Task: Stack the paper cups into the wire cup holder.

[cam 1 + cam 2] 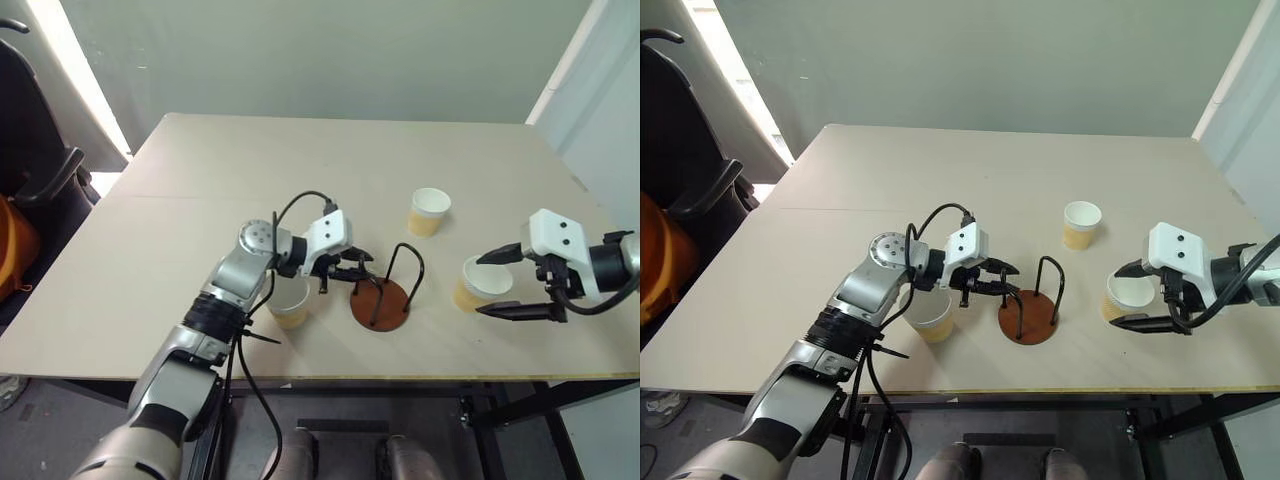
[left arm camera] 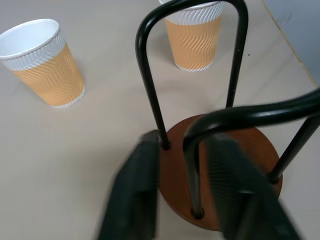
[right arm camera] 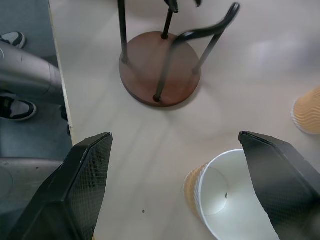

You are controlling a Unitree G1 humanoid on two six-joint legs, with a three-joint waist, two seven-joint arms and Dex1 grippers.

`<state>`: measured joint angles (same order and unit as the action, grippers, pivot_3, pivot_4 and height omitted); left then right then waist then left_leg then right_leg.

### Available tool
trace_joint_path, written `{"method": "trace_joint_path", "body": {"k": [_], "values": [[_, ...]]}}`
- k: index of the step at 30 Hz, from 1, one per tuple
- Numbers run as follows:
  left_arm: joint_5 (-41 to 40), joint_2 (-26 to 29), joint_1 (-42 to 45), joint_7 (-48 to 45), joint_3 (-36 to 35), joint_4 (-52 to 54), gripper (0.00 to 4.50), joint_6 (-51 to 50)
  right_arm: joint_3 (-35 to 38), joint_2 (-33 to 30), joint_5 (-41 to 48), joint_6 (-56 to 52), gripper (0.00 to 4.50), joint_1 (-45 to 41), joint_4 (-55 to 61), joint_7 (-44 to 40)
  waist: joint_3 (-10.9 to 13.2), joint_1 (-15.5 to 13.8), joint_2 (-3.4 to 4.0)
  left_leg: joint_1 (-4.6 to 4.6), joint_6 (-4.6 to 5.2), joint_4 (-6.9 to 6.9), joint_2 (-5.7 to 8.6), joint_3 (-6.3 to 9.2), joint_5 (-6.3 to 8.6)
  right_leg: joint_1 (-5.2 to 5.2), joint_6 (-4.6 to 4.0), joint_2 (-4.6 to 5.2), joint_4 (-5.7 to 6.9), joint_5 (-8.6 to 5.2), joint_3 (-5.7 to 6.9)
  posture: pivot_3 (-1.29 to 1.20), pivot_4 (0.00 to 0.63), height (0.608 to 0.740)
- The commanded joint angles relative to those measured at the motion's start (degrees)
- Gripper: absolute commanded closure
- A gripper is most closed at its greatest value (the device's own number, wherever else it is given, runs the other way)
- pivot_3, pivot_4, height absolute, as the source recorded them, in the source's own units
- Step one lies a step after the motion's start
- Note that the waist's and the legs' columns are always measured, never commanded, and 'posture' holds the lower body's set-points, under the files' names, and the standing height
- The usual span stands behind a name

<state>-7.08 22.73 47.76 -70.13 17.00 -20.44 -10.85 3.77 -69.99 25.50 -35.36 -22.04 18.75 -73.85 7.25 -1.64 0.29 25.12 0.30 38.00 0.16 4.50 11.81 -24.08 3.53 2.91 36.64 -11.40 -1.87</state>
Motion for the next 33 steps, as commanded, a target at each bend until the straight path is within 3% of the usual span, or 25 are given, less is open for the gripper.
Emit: {"method": "trace_joint_path", "body": {"k": [1,5,11,17,19,25,33], "values": [[-0.1,0.1,1.7,-0.8,-0.2,1.8,1.56,0.3,1.9,-1.4,-0.5,0.7,0.29,-0.3,0.6,0.2,0.0,0.0,0.0,0.01,0.0,0.0,0.01,0.0,0.01,0.0,0.05,0.0,0.0,-0.02,0.0,0.0,0.15,0.74],[2.4,0.5,2.9,1.6,-0.9,0.4,0.21,5.4,1.3,-1.3,-1.0,1.0,0.29,-0.7,0.0,0.0,0.0,0.0,0.0,0.03,-0.04,0.01,0.02,0.0,0.05,0.0,0.2,0.02,0.0,-0.03,0.0,0.0,0.15,0.74],[-0.2,4.8,6.1,-3.2,-3.3,2.6,0.21,4.7,1.2,-1.7,-1.5,1.7,0.29,-1.4,-1.1,-0.9,0.0,0.0,0.0,0.06,-0.06,0.01,0.04,0.0,0.11,0.0,0.24,0.04,-0.04,-0.04,0.0,0.0,0.15,0.74],[-4.0,13.6,5.9,-10.1,-6.7,5.9,0.21,2.7,0.7,-3.6,-4.2,4.1,0.29,-0.3,-4.7,-2.0,0.0,0.0,0.01,0.08,-0.16,0.0,0.02,0.01,0.23,-0.04,0.22,0.04,-0.11,-0.08,0.0,0.0,0.15,0.74],[-10.2,16.3,4.8,-12.4,-10.7,9.9,0.21,-1.9,-0.2,-3.5,-5.4,5.1,0.29,0.3,-5.1,-1.8,0.0,0.1,0.01,0.09,-0.07,-0.01,0.01,0.01,0.33,-0.06,0.18,0.04,-0.1,-0.1,0.01,0.0,0.15,0.74],[-24.0,25.3,-2.5,-14.4,-19.6,26.4,0.21,-16.4,-4.3,-0.9,-8.8,6.8,0.29,-0.9,-6.4,-0.4,0.0,0.4,0.02,0.13,0.0,-0.01,-0.01,0.0,0.52,-0.11,0.16,0.04,-0.18,-0.14,0.03,0.0,0.15,0.74],[-26.4,31.7,-4.1,-9.8,-21.9,32.7,0.21,-22.1,-10.3,1.9,-15.5,9.7,0.29,-4.8,-10.7,0.5,0.0,0.2,0.02,0.06,0.11,0.02,-0.03,0.06,0.6,-0.07,-0.34,0.12,-0.13,-0.31,0.08,0.0,0.15,0.74]]}}
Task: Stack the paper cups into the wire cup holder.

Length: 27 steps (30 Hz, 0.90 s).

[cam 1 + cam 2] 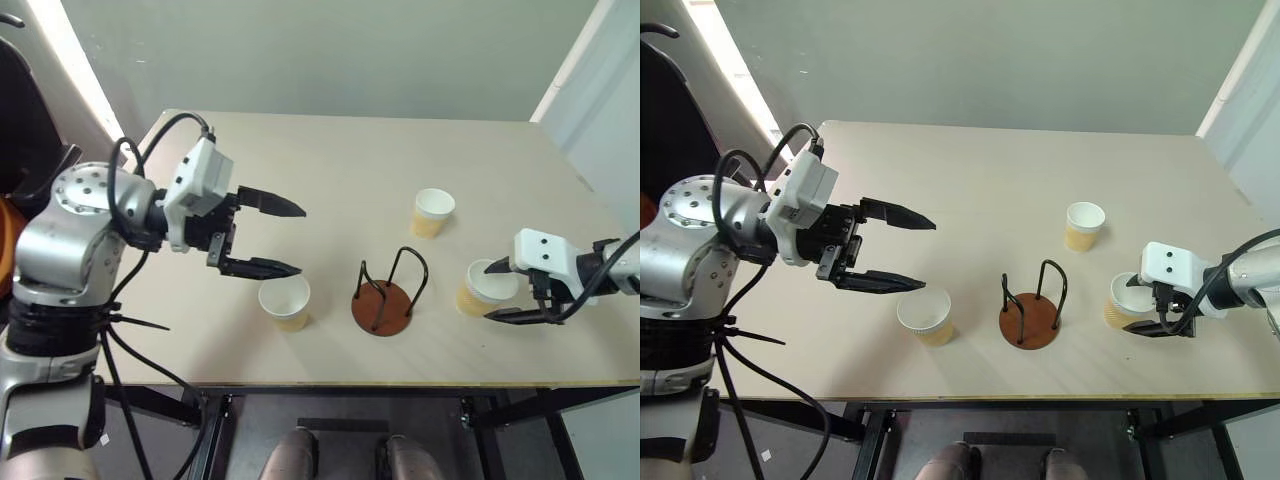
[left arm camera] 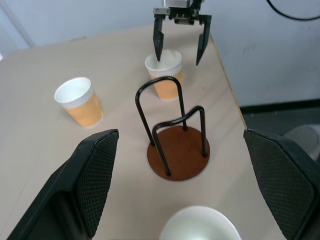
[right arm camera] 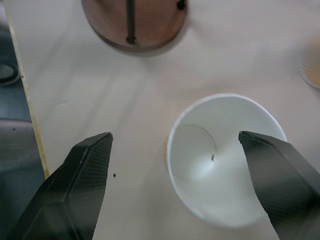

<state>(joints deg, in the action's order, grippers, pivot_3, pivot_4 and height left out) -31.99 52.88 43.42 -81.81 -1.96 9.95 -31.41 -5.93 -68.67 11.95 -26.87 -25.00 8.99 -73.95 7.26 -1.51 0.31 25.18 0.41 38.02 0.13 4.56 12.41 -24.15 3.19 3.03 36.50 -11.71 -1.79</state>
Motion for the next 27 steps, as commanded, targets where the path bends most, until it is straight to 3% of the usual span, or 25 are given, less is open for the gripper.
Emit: {"method": "trace_joint_path", "body": {"k": [1,2,5,15,23,27], "values": [[-2.3,1.8,0.4,2.2,-3.5,2.4,0.21,-2.3,-0.9,1.0,-2.3,1.3,0.29,-2.2,-1.3,0.5,0.0,0.1,0.0,-0.02,0.0,0.0,0.0,0.0,0.0,0.0,-0.05,0.0,0.01,-0.01,0.0,0.0,0.15,0.74],[-2.6,2.4,0.3,2.4,-3.9,2.4,0.21,-2.9,-1.2,1.4,-2.6,1.5,0.29,-2.5,-1.7,0.4,0.0,0.2,0.0,-0.04,-0.02,0.0,0.0,-0.01,-0.01,0.0,-0.1,0.0,0.03,-0.02,0.0,0.0,0.15,0.74],[-3.0,3.7,-1.8,2.8,-4.1,4.0,0.16,-3.5,-1.8,2.3,-3.7,2.2,0.88,-3.3,-3.0,0.3,0.0,0.4,0.03,-0.12,-0.06,-0.01,-0.01,0.0,-0.04,0.0,-0.17,0.0,0.17,-0.04,-0.01,0.0,0.15,0.74],[-5.1,4.0,-4.2,5.8,-4.9,6.3,0.16,-5.2,-3.8,3.2,-6.6,4.8,4.48,-4.3,-4.6,-1.7,0.0,0.5,0.04,-0.16,-0.12,-0.06,-0.01,0.02,-0.02,-0.03,-0.29,0.01,0.28,-0.11,-0.01,0.0,0.15,0.74],[-4.6,4.3,-4.1,6.2,-4.4,5.6,0.16,-4.3,0.4,2.4,-1.3,3.3,4.48,-8.5,-1.3,-6.7,0.0,0.7,0.09,-0.15,-0.19,-0.11,-0.01,0.01,0.02,-0.07,-0.39,0.0,0.28,-0.18,-0.03,0.0,0.15,0.74],[-4.6,4.6,-3.8,5.9,-4.6,5.2,0.16,-3.9,4.3,5.1,10.1,-2.3,4.48,-23.1,-0.2,-11.0,0.1,1.0,0.18,-0.13,-0.25,-0.16,0.0,-0.01,-0.03,-0.16,-0.43,-0.01,0.32,-0.2,-0.05,0.0,0.15,0.74]]}}
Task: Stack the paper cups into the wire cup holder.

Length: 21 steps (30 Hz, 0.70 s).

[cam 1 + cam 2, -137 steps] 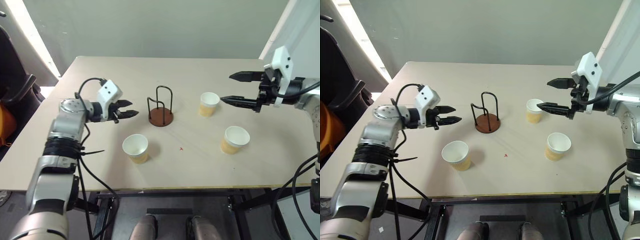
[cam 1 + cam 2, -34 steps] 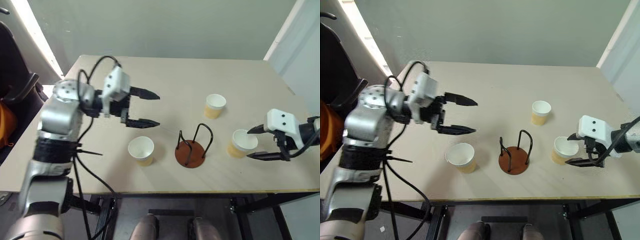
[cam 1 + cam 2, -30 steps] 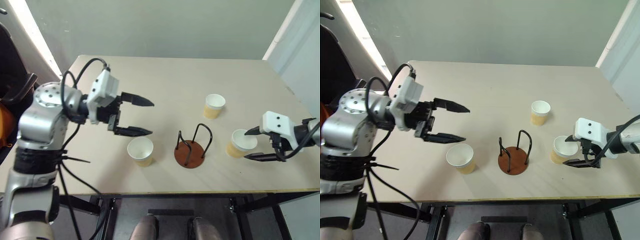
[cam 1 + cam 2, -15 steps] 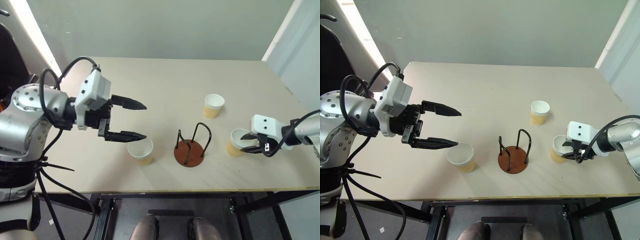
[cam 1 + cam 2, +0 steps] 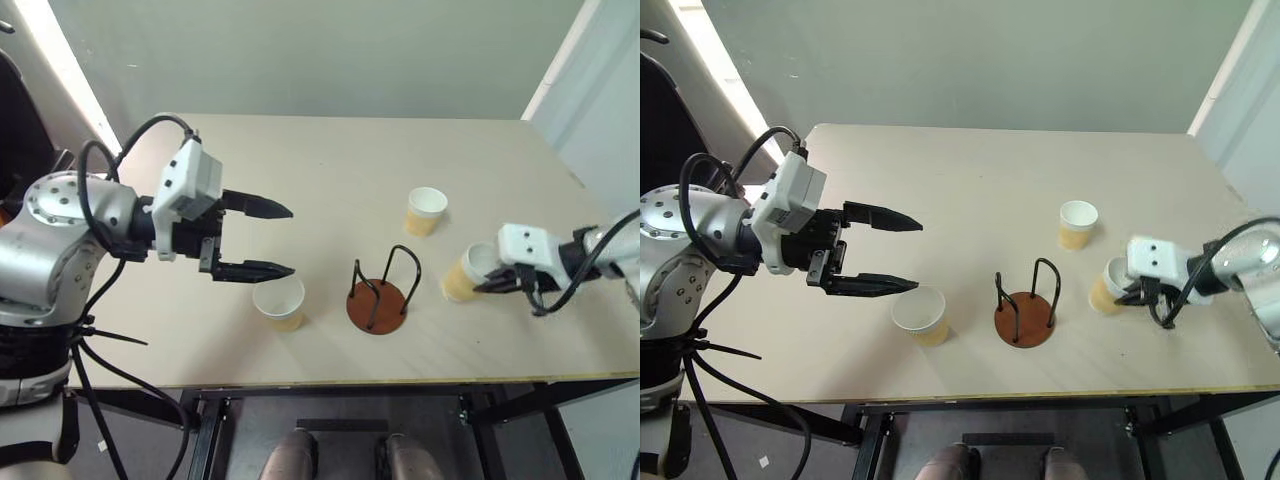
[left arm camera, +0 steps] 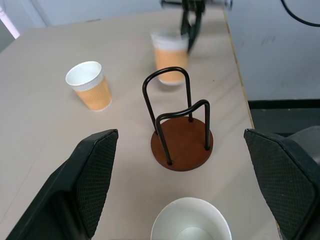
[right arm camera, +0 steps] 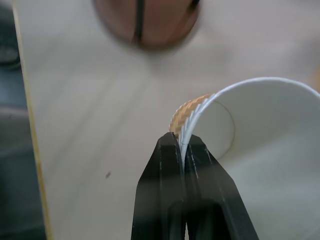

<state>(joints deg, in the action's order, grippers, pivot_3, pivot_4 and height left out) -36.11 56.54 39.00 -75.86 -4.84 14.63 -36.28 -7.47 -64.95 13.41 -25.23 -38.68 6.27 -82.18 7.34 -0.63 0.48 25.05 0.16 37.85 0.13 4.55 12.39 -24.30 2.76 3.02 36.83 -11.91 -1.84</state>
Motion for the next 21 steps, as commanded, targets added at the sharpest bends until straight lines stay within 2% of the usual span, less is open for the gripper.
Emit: {"method": "trace_joint_path", "body": {"k": [1,3,7,13,21], "values": [[-0.4,0.9,0.5,-0.1,-1.7,0.4,0.16,1.2,6.0,2.7,11.1,-5.7,4.48,-12.9,2.5,-3.4,0.0,0.2,0.0,-0.01,-0.04,-0.04,0.0,0.0,-0.03,-0.04,-0.08,-0.02,0.03,-0.05,0.0,0.0,0.15,0.74],[-0.3,0.9,0.4,0.0,-1.5,0.3,0.16,1.4,5.5,4.3,13.3,-7.1,4.48,-16.8,2.5,-4.5,-0.1,0.3,-0.11,-0.07,-0.1,-0.29,-0.02,0.02,-0.11,-0.09,-0.27,-0.05,0.02,-0.16,0.01,0.0,0.15,0.74],[0.1,0.7,-0.2,0.4,-1.2,0.5,0.16,1.8,0.0,8.9,13.1,-6.0,4.48,-21.4,5.3,-6.5,-0.1,0.3,-0.22,-0.14,-0.33,-0.59,-0.13,0.18,-0.24,-0.11,-0.6,-0.08,0.05,-0.36,0.2,0.0,0.15,0.74],[0.0,0.9,-1.2,1.5,-1.6,1.8,0.16,1.6,-5.8,12.3,9.5,-4.0,4.48,-19.0,7.7,-6.1,-0.1,0.2,-0.17,-0.08,-0.54,-0.82,-0.17,0.25,-0.37,-0.29,-0.66,-0.08,0.14,-0.4,0.29,0.0,0.15,0.74],[-0.2,1.6,-2.4,2.2,-1.9,2.7,0.16,1.4,-8.2,11.1,4.9,0.4,4.48,-18.5,6.3,-8.7,-0.1,0.3,-0.17,-0.06,-0.49,-0.81,-0.16,0.26,-0.33,-0.29,-0.67,-0.06,0.15,-0.4,0.28,0.0,0.15,0.74]]}}
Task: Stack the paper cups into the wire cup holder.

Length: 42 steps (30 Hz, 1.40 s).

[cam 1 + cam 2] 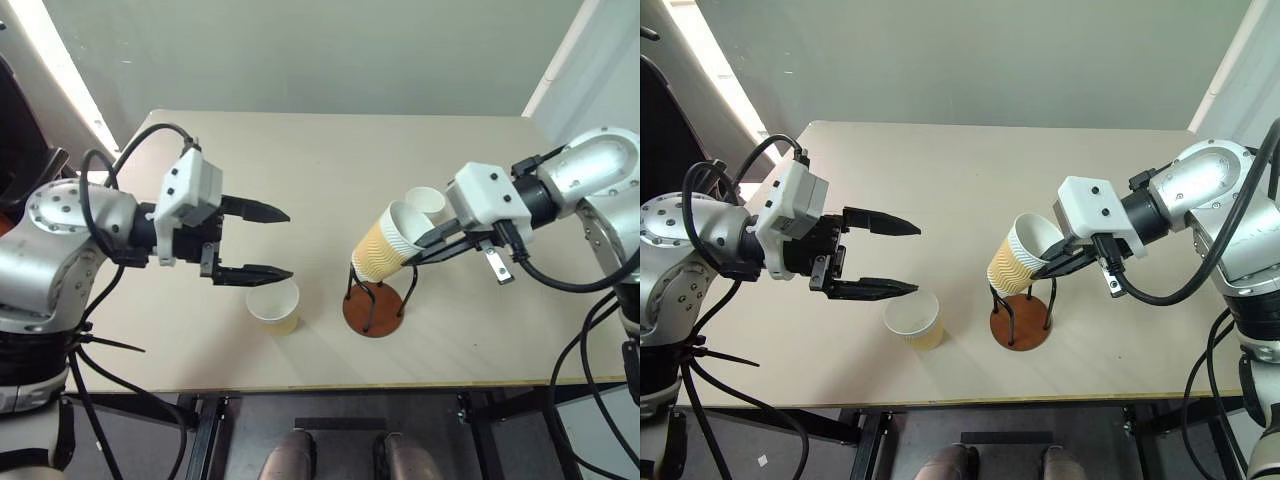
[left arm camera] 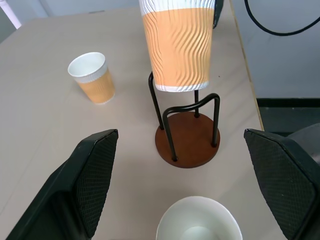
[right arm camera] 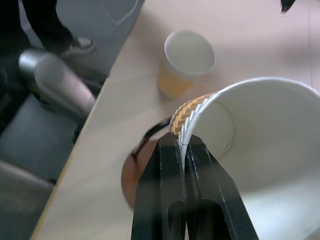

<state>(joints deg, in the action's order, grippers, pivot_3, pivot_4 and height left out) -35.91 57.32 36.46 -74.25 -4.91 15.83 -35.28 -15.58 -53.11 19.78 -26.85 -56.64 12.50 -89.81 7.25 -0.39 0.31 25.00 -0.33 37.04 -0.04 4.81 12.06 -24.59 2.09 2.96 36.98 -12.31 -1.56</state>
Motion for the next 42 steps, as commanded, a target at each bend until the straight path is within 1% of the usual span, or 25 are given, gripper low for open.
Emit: {"method": "trace_joint_path", "body": {"k": [1,11,12,14,15,21,24,28,30,32,35,37,42], "values": [[-0.4,0.8,0.1,0.7,-1.8,1.5,0.16,0.4,-0.2,-0.6,-1.7,2.4,4.48,-0.7,-0.1,-1.5,0.0,0.0,0.0,-0.01,0.01,0.0,0.0,0.0,0.0,0.0,0.0,0.0,0.03,0.0,0.0,0.0,0.15,0.74],[-0.3,0.9,0.7,0.7,-1.2,1.2,0.16,0.7,-4.8,0.0,-7.4,8.7,4.48,-3.7,-2.4,-2.7,0.0,0.1,0.0,-0.06,-0.01,0.01,0.0,0.05,-0.02,0.0,-0.11,-0.01,0.11,0.08,0.01,0.0,0.15,0.74],[-0.3,0.9,0.7,0.8,-1.2,1.2,0.16,0.6,-5.4,0.0,-8.0,9.3,4.3,-3.9,-2.6,-2.7,0.0,0.1,0.0,-0.06,-0.01,0.01,0.0,0.07,-0.02,0.0,-0.12,-0.01,0.12,0.08,0.02,0.0,0.15,0.74],[-0.3,0.8,0.6,0.9,-1.3,1.3,0.16,0.6,-6.2,0.1,-9.4,10.7,3.86,-4.3,-3.3,-2.7,0.0,0.1,0.0,-0.06,0.0,0.01,0.0,0.09,-0.01,0.0,-0.12,-0.01,0.1,0.08,0.03,0.0,0.15,0.74],[-0.4,0.8,0.6,1.0,-1.3,1.4,0.16,0.5,-6.5,0.2,-10.0,11.3,3.55,-4.4,-3.7,-2.7,0.0,0.1,0.0,-0.06,0.0,0.01,0.0,0.09,-0.01,0.0,-0.12,-0.01,0.1,0.08,0.03,0.0,0.15,0.74],[0.0,0.6,0.6,1.7,-1.3,1.3,0.16,0.6,-4.9,2.4,-10.5,10.8,1.4,-5.4,-5.5,-1.8,0.0,0.1,0.0,-0.05,-0.01,0.0,0.0,0.08,-0.01,0.0,-0.11,-0.01,0.1,0.08,0.03,0.0,0.15,0.74],[1.8,-0.3,1.6,3.9,-0.6,0.2,0.16,1.3,-3.0,5.4,-11.7,9.8,0.39,-8.3,-11.5,3.0,0.0,0.2,0.0,-0.07,-0.01,0.01,-0.01,0.09,-0.02,-0.01,-0.12,-0.01,0.13,0.08,0.03,0.0,0.15,0.74],[8.9,-2.0,4.1,8.8,3.0,-3.9,0.16,4.1,-5.2,8.3,-21.5,16.7,0.39,-13.0,-29.3,12.5,0.0,0.0,0.0,-0.1,-0.05,0.02,0.02,0.26,-0.07,0.01,-0.3,0.0,0.12,0.19,0.04,0.0,0.15,0.74],[12.8,-2.4,4.3,10.1,5.5,-5.4,0.16,5.7,-7.7,9.4,-26.8,20.2,0.39,-15.4,-37.4,15.9,0.0,-0.2,0.01,-0.09,-0.1,0.02,0.05,0.46,-0.12,0.01,-0.45,0.0,0.07,0.29,0.1,0.0,0.15,0.74],[14.7,-2.6,4.1,10.5,6.8,-5.9,0.16,6.7,-9.3,10.3,-31.2,23.2,0.39,-17.2,-42.9,18.6,0.0,-0.2,0.01,-0.07,-0.12,0.02,0.09,0.49,-0.13,-0.02,-0.47,0.02,0.08,0.32,0.1,0.0,0.15,0.74],[13.9,-3.0,3.0,10.2,6.5,-4.2,0.16,6.0,-11.2,13.5,-36.3,26.4,0.39,-20.5,-53.8,22.8,0.0,-0.1,0.02,0.05,-0.17,-0.04,0.09,0.49,-0.11,-0.2,-0.37,0.01,0.09,0.38,0.09,0.0,0.15,0.74],[13.5,-3.0,2.3,10.3,6.1,-3.0,0.16,5.2,-11.8,15.2,-38.0,29.0,0.39,-21.6,-59.7,23.6,0.0,0.0,0.03,0.11,-0.26,-0.14,0.07,0.49,-0.07,-0.37,0.01,0.0,0.1,0.6,0.09,0.0,0.15,0.74],[13.0,-1.9,0.6,10.8,5.0,-0.5,0.16,2.9,-11.7,19.3,-40.4,32.5,0.39,-23.5,-70.7,24.5,0.0,0.0,0.03,0.15,-0.43,-0.49,0.02,0.49,0.0,-0.52,0.03,-0.01,0.04,0.61,0.18,0.0,0.15,0.74]]}}
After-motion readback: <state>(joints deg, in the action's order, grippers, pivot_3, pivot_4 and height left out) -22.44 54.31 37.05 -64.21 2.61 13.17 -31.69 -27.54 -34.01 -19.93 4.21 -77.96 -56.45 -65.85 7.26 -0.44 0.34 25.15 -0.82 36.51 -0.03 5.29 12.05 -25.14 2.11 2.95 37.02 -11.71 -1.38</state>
